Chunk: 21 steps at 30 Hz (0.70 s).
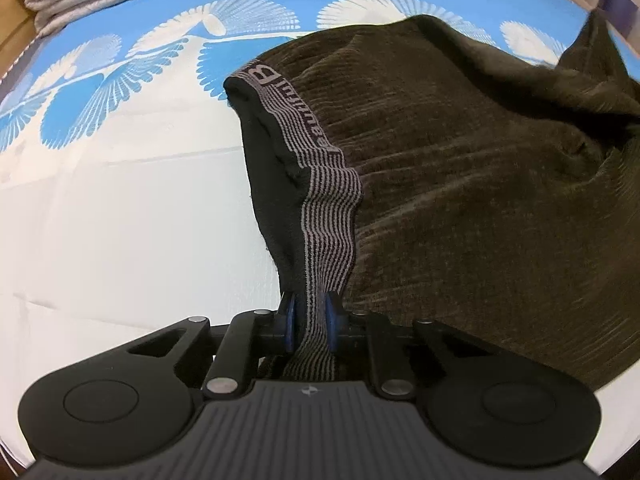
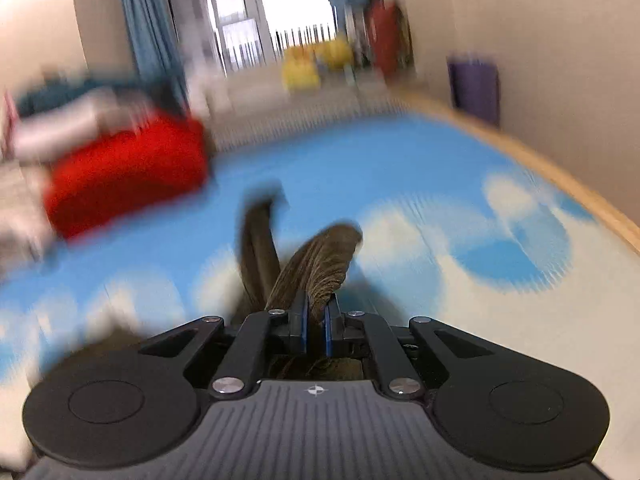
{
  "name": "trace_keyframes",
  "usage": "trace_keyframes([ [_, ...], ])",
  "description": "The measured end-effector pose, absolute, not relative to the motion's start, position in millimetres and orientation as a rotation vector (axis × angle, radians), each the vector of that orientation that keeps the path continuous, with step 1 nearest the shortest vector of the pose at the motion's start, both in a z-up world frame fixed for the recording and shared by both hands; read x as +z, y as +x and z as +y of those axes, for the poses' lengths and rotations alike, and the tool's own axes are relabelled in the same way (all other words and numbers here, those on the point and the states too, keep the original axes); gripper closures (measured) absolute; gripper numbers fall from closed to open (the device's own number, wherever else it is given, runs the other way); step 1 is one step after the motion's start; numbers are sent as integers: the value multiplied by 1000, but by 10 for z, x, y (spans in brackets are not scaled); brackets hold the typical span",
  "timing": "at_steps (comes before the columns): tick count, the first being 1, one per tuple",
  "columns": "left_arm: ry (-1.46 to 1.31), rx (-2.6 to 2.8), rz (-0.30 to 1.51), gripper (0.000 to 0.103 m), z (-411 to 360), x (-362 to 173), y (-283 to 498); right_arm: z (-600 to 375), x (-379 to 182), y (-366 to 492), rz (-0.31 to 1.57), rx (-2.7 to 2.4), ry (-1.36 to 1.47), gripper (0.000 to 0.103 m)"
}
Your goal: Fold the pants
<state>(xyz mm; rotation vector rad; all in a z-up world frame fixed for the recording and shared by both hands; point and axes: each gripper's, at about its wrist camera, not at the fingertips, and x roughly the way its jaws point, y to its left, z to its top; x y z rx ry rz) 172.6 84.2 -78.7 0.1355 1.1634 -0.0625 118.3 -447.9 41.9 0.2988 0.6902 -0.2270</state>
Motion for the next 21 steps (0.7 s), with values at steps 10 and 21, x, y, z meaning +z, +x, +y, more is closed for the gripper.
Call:
trace_keyframes([
  [10,86,-41,1163,47,733,-781,1757,-4896,-339,552,1081,-32,320,69],
  [21,50,-19,1220,35,734,-928,1867,-5892,-809,877,907,-398,870,43],
])
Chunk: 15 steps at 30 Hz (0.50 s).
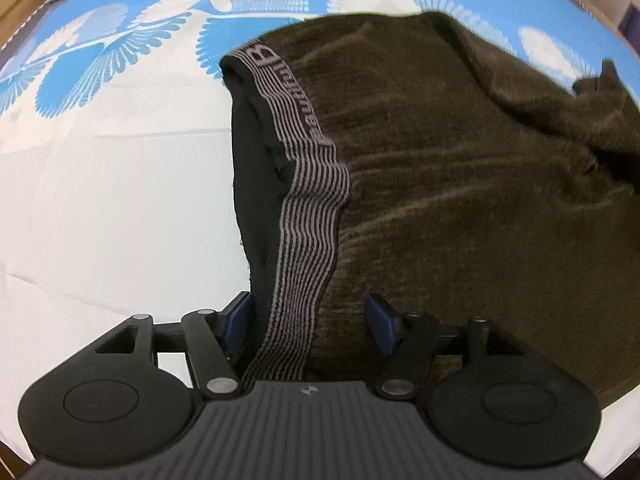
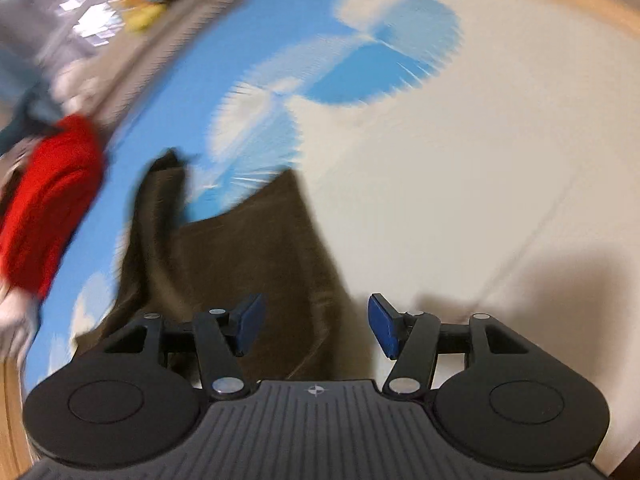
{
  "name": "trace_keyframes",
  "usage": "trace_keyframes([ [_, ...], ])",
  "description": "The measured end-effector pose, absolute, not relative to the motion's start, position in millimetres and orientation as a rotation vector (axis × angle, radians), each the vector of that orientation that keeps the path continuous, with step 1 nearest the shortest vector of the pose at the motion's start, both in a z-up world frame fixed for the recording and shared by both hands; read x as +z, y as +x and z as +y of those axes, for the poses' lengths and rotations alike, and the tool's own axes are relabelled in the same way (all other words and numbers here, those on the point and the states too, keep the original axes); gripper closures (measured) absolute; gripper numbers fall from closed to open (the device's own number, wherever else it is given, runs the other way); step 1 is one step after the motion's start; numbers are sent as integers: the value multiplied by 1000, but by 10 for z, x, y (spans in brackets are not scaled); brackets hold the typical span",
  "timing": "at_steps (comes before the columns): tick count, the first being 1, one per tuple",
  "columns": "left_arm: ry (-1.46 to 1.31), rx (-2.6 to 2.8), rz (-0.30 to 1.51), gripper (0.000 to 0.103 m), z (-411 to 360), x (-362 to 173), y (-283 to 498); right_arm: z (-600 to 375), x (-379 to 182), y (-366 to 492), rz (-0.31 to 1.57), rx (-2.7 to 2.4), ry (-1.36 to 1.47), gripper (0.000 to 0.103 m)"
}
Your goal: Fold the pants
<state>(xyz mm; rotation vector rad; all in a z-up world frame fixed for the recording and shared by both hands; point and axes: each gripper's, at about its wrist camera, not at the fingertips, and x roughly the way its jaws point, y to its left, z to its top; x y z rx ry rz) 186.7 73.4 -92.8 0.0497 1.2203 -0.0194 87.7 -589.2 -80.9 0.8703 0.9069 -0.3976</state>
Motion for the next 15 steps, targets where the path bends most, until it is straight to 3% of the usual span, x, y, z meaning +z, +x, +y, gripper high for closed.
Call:
trace_keyframes([
  [4,80,-33,1215,35,711,-966,1866,-5845,-1159,1072,991,-393,942,45],
  [6,86,-36,1205,38,723,-975,1870,-5771,-1218,1182,1013,-359,949,58],
  [7,91,-35,1199,41,727,-982,1876,-5730,-1211,1234,1019,-345,936,75],
  [9,101,-39,1190,55,739,-993,1890,-5647,-1132,1323,1009,-359,885,92],
  [11,121,-56,1179,62,732,-984,1867,-5666,-967,1356,931,-349,869,94],
  [15,177,-116,1144,68,737,-939,1768,-5848,-295,923,565,-426,878,96],
])
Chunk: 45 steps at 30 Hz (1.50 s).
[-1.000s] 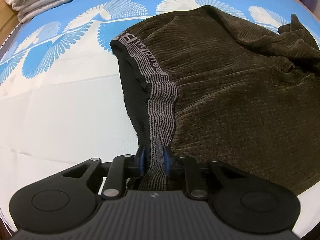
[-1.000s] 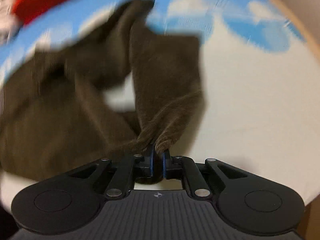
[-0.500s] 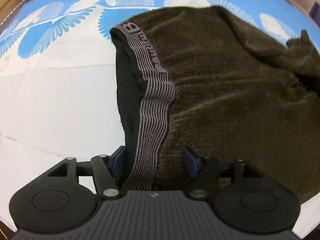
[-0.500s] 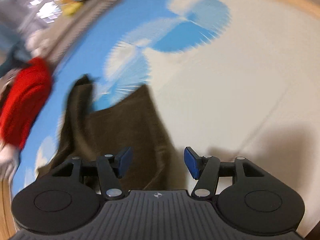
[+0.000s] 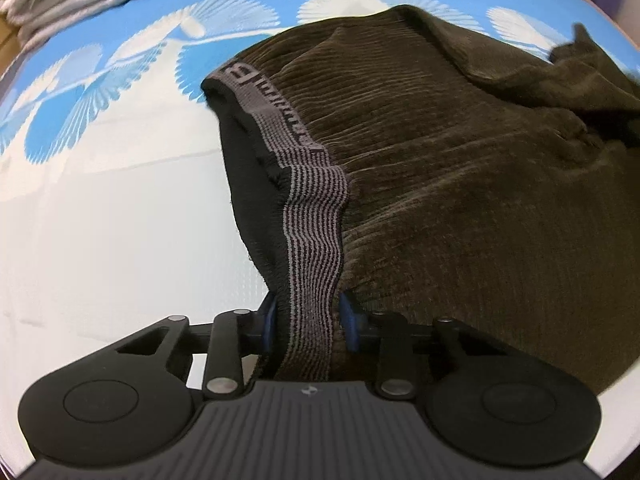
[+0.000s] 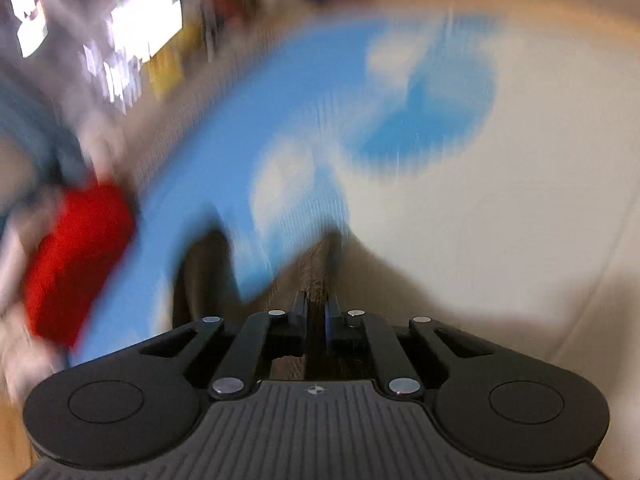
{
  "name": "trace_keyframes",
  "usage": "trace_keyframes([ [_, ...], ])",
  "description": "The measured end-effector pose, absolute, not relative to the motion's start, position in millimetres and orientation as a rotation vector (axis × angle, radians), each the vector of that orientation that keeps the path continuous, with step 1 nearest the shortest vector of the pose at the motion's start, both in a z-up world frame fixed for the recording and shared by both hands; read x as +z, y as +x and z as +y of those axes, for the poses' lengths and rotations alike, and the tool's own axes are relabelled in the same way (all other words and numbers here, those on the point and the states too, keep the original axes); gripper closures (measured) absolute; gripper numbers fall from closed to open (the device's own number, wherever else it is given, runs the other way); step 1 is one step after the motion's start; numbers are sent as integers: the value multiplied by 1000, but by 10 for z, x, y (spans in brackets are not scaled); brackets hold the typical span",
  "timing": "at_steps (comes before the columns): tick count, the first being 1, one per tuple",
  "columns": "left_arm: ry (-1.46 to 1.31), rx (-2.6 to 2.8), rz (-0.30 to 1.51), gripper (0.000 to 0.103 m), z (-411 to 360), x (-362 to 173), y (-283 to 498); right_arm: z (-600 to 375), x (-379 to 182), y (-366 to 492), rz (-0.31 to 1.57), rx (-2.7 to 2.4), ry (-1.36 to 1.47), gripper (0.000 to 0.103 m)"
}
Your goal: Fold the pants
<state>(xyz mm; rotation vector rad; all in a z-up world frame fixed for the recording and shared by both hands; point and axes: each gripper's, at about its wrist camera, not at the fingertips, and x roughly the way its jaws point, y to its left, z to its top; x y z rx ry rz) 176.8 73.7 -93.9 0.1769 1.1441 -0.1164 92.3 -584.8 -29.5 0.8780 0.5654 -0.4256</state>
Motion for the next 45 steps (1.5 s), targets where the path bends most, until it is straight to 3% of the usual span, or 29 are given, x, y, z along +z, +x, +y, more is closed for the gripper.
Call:
trace_keyframes([
  [3,256,-172,1111,67,732,-931,1655,-5925,-98,450,524,-716,795,96],
  [6,313,-177,1110,68,776,-951,1576,-6048,-548,119,832,-900,837,96],
  [9,281,-165,1133,68,866,-946,1546,-6200,-1002,-215,996,-970,1024,94],
  [13,253,-150,1148,67,870,-926,1569,-6257,-1069,-225,1013,-847,1004,88],
  [27,258,-162,1191,68,849,-914,1603,-6047,-997,-85,1164,-857,733,90],
  [28,252,-161,1195,68,852,-903,1618,-6061,-1011,-100,1163,-864,747,91],
  [30,261,-148,1197,78,853,-877,1641,-6082,-987,-121,1127,-867,770,91],
  [32,259,-152,1195,78,851,-864,1678,-6058,-938,-127,1115,-851,748,91],
  [37,304,-164,1175,65,797,-826,1656,-5959,-838,-103,1147,-841,641,75],
  [39,318,-148,1152,58,763,-790,1668,-5910,-728,-124,1118,-882,614,75],
  [45,243,-124,1055,52,682,-575,1745,-5577,-43,-97,819,-876,500,75],
])
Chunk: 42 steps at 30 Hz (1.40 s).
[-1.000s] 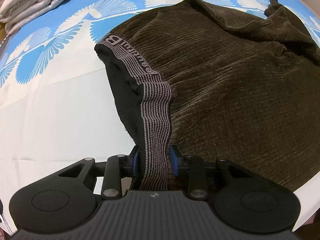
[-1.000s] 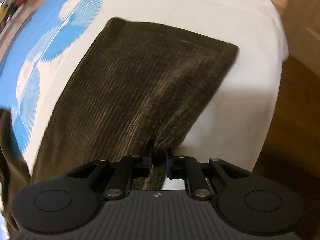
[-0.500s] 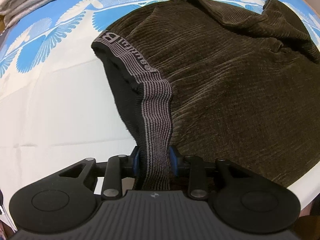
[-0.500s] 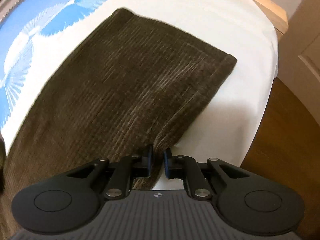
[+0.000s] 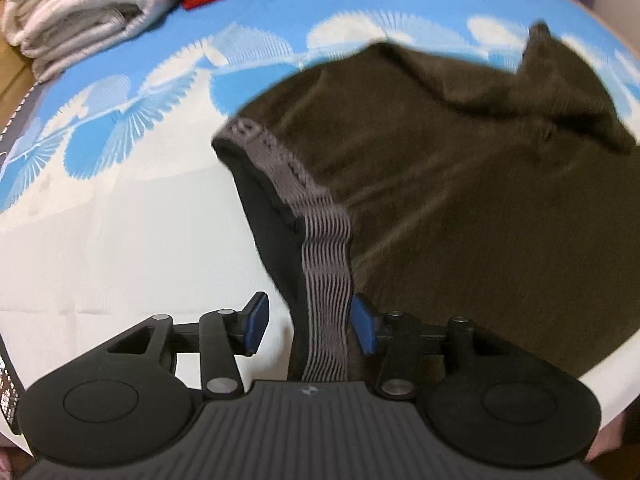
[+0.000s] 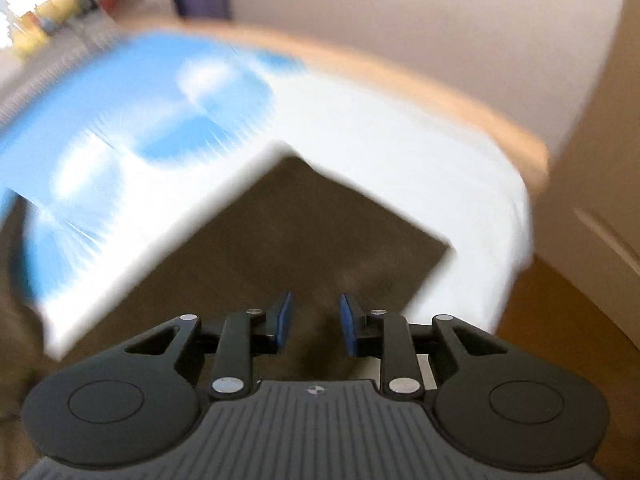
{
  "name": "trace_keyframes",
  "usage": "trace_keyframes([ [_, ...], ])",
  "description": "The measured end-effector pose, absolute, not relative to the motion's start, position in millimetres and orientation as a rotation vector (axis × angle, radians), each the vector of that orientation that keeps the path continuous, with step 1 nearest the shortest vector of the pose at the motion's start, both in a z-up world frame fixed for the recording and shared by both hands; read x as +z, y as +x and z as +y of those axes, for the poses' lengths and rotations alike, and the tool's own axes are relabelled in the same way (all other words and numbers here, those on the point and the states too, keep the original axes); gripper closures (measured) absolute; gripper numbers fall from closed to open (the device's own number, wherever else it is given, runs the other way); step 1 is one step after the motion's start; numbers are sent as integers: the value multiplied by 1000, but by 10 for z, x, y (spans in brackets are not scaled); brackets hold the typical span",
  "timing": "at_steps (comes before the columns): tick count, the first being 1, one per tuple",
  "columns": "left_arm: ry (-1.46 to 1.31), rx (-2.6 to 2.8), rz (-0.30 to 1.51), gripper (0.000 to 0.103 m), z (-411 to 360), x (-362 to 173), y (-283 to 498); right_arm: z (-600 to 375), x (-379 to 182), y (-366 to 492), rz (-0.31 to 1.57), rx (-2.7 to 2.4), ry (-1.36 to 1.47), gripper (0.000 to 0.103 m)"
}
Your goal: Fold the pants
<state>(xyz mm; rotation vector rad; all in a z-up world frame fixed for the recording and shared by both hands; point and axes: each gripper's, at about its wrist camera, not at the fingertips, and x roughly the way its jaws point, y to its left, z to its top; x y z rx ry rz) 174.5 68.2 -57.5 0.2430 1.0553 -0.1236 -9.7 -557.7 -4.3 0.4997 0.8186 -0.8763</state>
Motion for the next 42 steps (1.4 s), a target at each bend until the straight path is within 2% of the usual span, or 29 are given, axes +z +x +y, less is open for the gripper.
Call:
trace_keyframes([
  [5,189,-67,992,52,728,-392,1791,-5010,409,39,622,-628,386,75],
  [10,156,-14,949,52,703,-223,1818,-4514,591,255,541,-415,345,75],
  [16,139,-2,851,51,583,42,1788,-4062,662,667,554,-298,243,75],
  [18,141,-3,799,44,503,147,1742,-3949,653,764,559,-275,232,75],
  [20,148,1,733,42,381,264,1693,-3886,612,893,548,-255,245,75],
  [29,66,-125,634,41,-392,949,2066,-3673,580,1115,530,-217,201,75],
  [33,39,-200,627,42,-695,951,2345,-3644,537,1170,561,-198,215,75],
  [34,39,-216,622,44,-745,869,2381,-3642,531,1186,564,-194,223,75],
  [35,46,-221,642,61,-792,771,2413,-3646,521,1202,569,-184,232,75],
  [36,56,-211,697,82,-845,671,2472,-3656,512,1220,573,-175,242,75],
  [37,51,-196,750,86,-869,551,2530,-3661,501,1238,574,-174,245,75],
  [42,20,-195,773,87,-1013,432,2751,-3714,459,1399,589,-182,288,78],
])
